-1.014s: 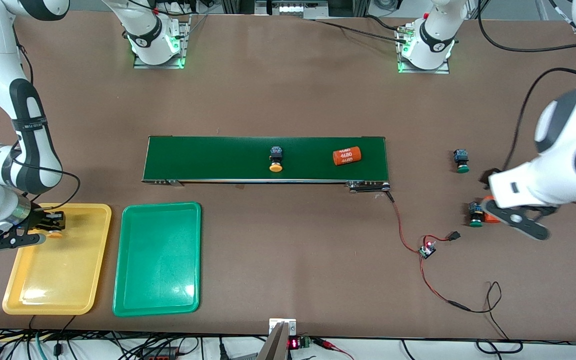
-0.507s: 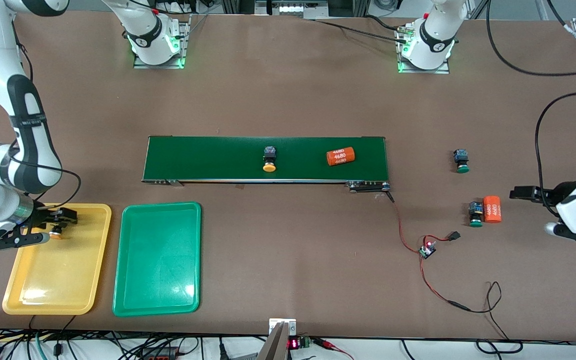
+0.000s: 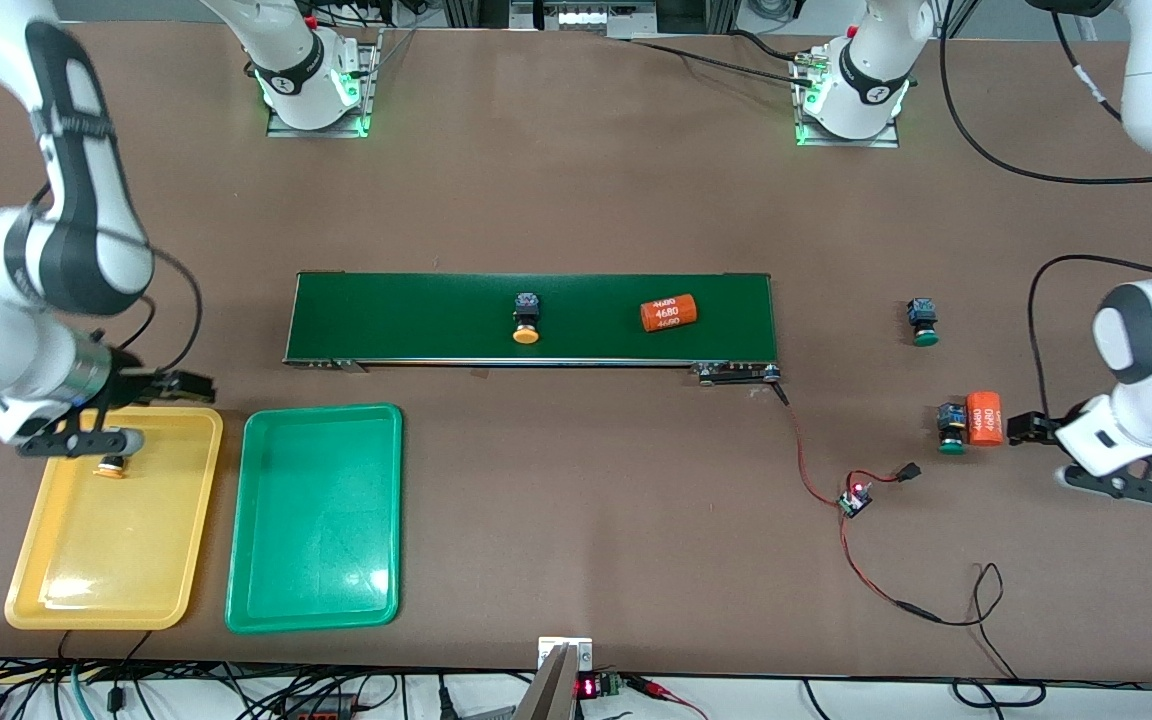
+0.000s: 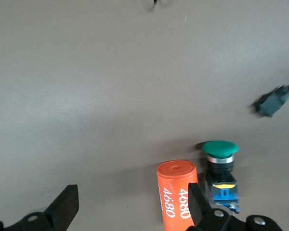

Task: Sort buttons by color to trays
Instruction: 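Grasp the second yellow button with the right gripper while the left gripper reaches a battery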

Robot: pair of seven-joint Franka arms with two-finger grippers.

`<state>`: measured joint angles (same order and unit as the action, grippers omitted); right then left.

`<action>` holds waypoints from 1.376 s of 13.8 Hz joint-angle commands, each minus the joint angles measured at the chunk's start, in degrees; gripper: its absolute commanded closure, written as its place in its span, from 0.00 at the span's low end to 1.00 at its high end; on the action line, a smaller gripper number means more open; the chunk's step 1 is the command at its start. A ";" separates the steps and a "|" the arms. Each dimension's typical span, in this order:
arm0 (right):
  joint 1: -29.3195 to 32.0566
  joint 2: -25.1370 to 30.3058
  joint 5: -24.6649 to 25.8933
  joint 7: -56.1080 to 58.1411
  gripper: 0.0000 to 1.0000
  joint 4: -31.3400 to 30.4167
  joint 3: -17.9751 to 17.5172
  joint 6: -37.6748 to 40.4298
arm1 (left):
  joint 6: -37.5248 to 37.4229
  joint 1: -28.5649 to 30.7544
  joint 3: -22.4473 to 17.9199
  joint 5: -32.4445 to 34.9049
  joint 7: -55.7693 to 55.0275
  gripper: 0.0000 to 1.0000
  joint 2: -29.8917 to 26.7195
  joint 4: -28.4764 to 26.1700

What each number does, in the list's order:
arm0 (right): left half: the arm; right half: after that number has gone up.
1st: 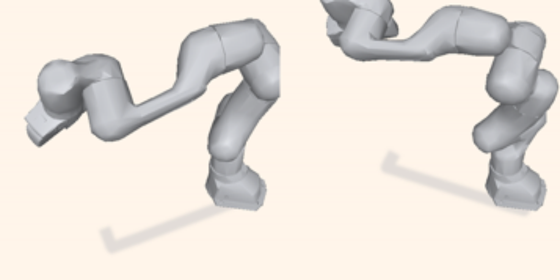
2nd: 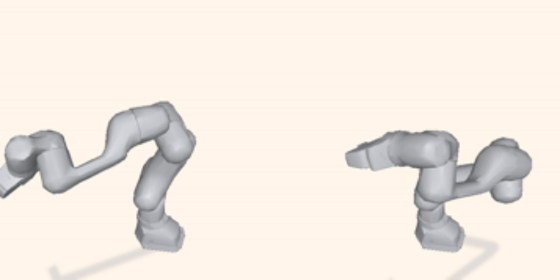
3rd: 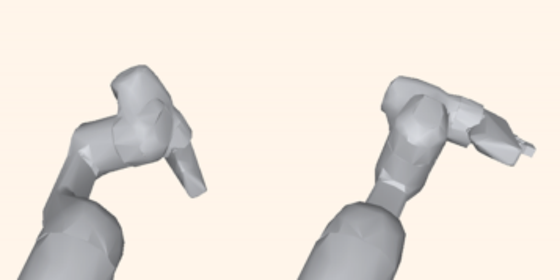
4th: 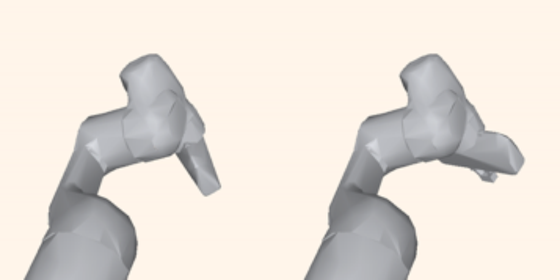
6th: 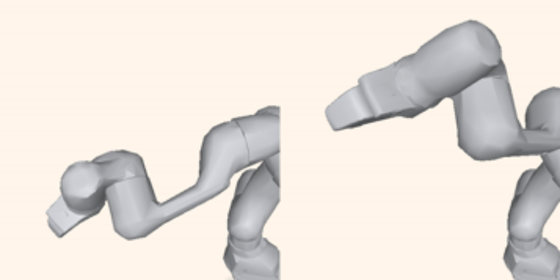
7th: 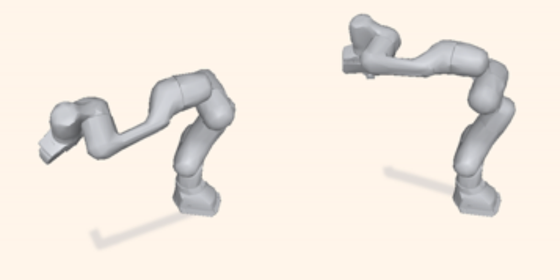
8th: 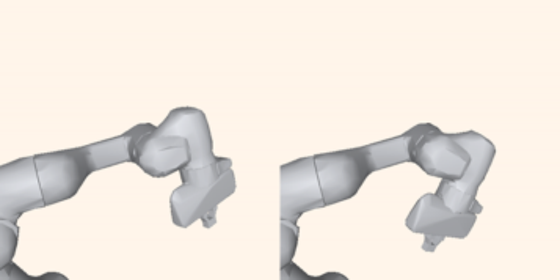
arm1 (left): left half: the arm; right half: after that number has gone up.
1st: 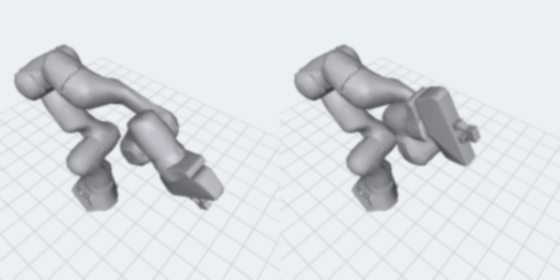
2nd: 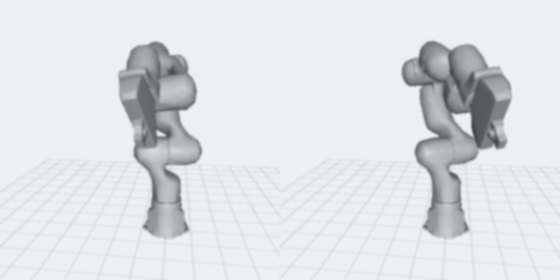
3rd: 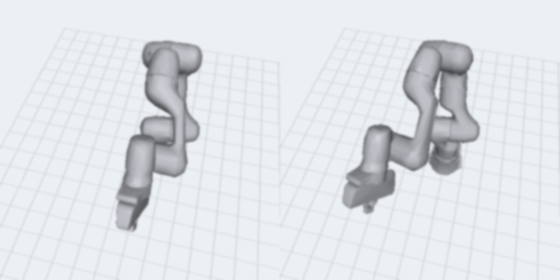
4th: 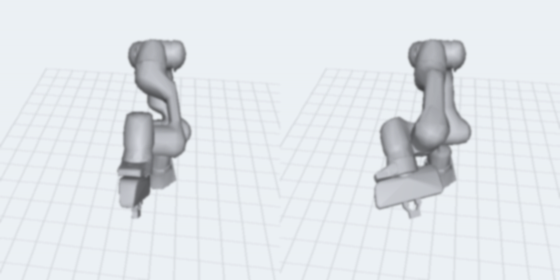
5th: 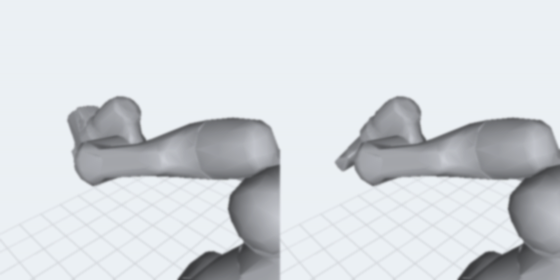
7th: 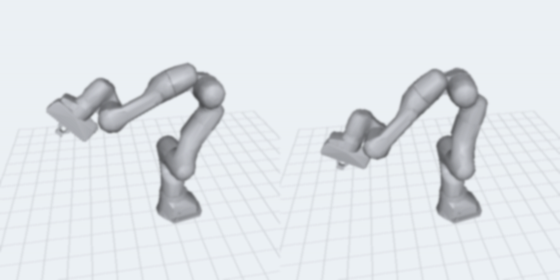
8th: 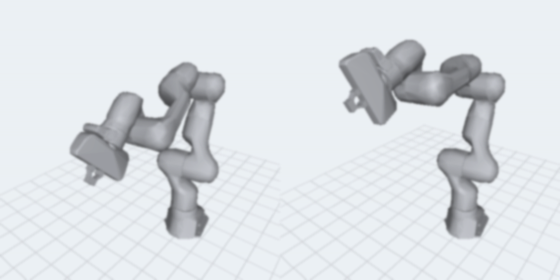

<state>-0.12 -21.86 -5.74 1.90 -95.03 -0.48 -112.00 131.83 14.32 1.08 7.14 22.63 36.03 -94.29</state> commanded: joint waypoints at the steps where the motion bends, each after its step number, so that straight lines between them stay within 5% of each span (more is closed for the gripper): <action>1: -1.46 6.81 -4.01 -1.64 0.00 -8.57 -1.70 -0.76 | 1.42 0.89 -1.25 -9.47 10.82 0.00 -1.93 -3.79; 5: -6.29 12.10 -3.23 -10.85 0.00 -17.80 -3.21 -6.55 | -3.68 0.98 -1.34 -14.96 14.97 0.00 -1.32 -3.88; 13: -6.83 11.58 5.83 -30.71 0.00 -19.05 -17.08 -8.94 | -3.24 1.15 -1.96 -15.40 16.04 0.03 2.03 -3.97; 15: -8.92 10.88 5.83 -35.89 0.00 -19.06 -18.24 -11.12 | -3.24 1.59 -1.96 -15.40 16.04 0.09 2.38 -4.15; 19: -12.62 9.56 6.61 -41.10 0.00 -23.34 -18.33 -22.01 | -3.42 1.59 -1.96 -15.49 15.43 0.41 3.08 -4.06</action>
<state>-11.58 -12.23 -0.61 -36.50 -115.17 -18.74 -128.97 128.95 15.95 -0.58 -6.65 36.65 38.87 -98.43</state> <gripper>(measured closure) 0.000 0.233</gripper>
